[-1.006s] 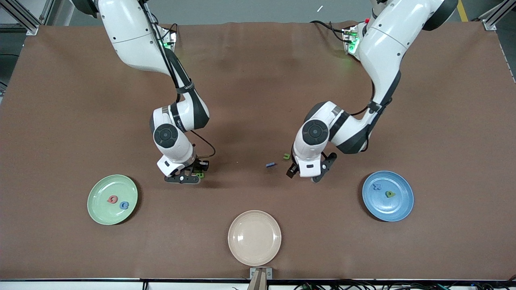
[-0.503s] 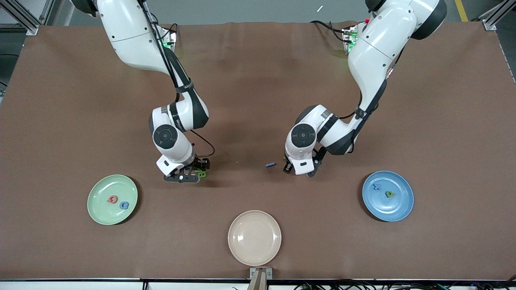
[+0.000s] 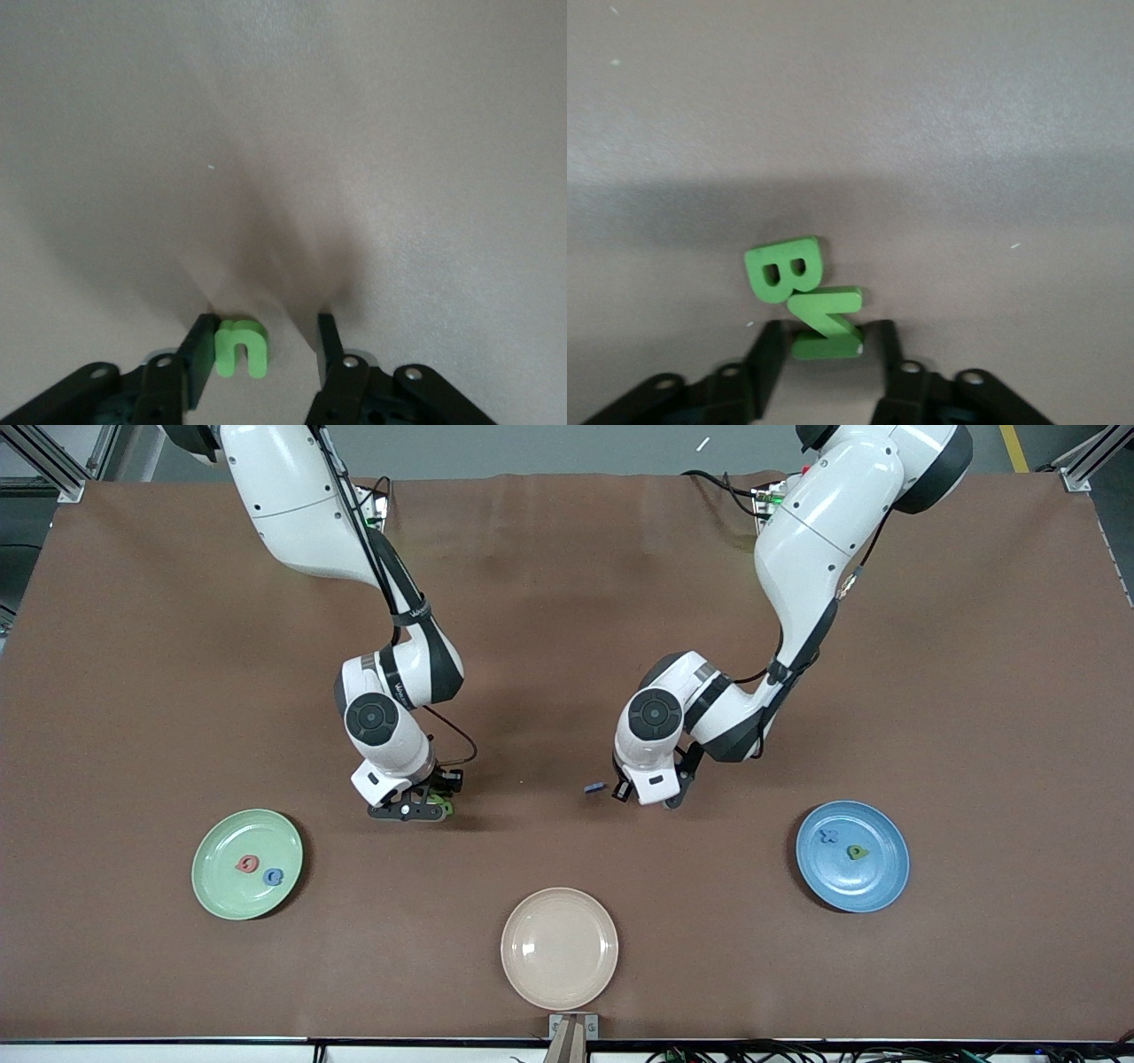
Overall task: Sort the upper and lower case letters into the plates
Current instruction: 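Place the green N on the green plate while the left gripper carries the n, then release the green n into the blue plate while the right gripper reaches the B, then grasp the green B with the right gripper while the left gripper grasps the m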
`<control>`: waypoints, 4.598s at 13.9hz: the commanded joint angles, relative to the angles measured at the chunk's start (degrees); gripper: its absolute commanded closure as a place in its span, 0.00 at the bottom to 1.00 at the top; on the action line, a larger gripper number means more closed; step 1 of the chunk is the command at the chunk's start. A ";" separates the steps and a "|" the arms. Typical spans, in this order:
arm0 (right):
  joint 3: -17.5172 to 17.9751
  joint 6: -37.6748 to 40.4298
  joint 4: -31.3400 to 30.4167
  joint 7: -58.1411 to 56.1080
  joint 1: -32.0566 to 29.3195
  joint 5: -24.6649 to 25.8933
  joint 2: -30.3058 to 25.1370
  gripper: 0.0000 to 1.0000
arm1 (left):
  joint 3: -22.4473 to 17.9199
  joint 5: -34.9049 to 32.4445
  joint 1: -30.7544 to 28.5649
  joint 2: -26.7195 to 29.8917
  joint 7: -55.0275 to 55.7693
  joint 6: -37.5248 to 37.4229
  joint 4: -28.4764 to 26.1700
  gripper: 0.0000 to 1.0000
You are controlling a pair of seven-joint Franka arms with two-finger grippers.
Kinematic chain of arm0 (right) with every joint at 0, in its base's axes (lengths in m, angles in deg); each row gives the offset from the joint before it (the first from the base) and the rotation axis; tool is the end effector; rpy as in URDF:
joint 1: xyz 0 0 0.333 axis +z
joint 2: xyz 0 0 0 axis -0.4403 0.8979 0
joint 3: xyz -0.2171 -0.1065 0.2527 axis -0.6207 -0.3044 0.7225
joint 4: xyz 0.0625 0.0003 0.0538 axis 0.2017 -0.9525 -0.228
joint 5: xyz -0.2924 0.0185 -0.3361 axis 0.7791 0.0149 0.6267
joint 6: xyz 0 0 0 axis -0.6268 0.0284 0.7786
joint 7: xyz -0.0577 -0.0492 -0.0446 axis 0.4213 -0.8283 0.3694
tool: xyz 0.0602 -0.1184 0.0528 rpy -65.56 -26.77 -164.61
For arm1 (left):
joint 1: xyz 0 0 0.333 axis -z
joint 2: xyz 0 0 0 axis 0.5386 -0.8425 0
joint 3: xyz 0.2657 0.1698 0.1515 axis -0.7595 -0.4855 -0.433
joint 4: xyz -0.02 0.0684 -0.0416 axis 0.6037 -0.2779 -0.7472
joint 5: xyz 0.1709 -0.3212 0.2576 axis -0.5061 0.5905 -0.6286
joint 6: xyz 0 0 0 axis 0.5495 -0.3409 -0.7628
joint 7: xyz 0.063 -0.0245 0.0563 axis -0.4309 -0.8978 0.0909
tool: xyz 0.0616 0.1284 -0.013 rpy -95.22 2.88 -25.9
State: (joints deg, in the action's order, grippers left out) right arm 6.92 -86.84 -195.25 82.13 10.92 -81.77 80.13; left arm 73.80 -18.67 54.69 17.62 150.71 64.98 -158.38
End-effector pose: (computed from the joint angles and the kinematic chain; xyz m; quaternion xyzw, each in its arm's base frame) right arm 0.6256 0.2930 0.1277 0.9998 -0.0160 0.0117 0.0010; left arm 0.6024 -0.4593 0.1240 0.8502 0.5257 -0.0272 0.0002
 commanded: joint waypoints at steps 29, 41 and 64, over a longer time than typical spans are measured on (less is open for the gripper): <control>-7.45 7.16 9.99 4.69 -6.11 -3.38 0.08 0.00 | -0.24 -0.86 -35.99 13.85 -68.79 -4.28 -11.43 0.00; -4.45 2.95 9.90 24.06 2.25 -6.30 5.88 0.14 | 10.40 -4.88 -16.67 5.78 -46.55 -4.37 0.33 0.07; -2.69 15.33 9.99 24.15 2.86 -7.61 2.81 0.22 | -0.23 -7.18 6.02 -8.65 -45.40 -3.49 15.03 0.38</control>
State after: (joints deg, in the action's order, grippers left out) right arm 3.59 -73.23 -183.63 105.69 13.16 -87.64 85.13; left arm 74.27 -25.16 59.77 9.64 104.90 62.02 -144.94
